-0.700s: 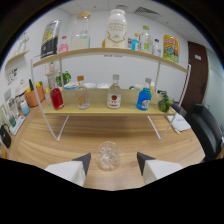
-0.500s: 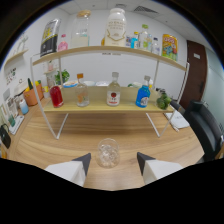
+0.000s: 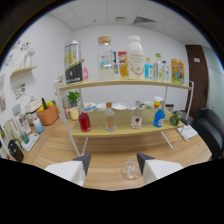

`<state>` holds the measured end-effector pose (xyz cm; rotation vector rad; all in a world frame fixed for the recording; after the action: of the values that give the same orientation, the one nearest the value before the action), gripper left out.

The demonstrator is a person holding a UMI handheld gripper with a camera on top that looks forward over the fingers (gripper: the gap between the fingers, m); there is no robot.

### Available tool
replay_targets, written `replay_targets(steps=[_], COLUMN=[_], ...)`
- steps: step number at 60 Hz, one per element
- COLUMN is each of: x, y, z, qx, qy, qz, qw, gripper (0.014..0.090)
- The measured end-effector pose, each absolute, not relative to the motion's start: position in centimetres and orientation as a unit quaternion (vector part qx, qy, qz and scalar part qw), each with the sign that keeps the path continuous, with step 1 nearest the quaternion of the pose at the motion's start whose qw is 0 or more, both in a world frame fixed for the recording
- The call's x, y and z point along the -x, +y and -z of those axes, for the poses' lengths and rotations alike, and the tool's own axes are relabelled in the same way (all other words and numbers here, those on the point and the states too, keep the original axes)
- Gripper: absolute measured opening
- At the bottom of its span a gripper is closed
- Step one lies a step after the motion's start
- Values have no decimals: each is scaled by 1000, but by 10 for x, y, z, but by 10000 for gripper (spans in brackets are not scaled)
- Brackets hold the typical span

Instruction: Make me a cup of Mount Fuji.

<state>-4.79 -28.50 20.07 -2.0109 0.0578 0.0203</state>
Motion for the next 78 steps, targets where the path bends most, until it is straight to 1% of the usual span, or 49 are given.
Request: replay_targets(steps=[5, 11, 16, 22, 26, 33, 41, 53, 61, 71, 78], x=[58, 65, 66, 65, 63, 60, 57, 57, 59, 62, 64], y=[-255, -212, -179, -144, -128, -108, -97, -98, -107, -135, -164], z=[-219, -227, -228, -217, -209, -192, -177, -176, -192, -214, -203], qx=[825, 813, 807, 803, 806, 810, 823, 822, 813, 803, 807], qy=[13, 0, -7, -11, -14, -13, -12, -25, -26, -17, -11], qz=[-17, -17, -13, -5, -4, -8, -12, -14, -13, -31, -43], qw=[564, 583, 590, 595, 591, 586, 567, 569, 582, 595, 589], gripper=[859, 845, 836, 801, 728, 562, 372, 360, 359, 358, 357])
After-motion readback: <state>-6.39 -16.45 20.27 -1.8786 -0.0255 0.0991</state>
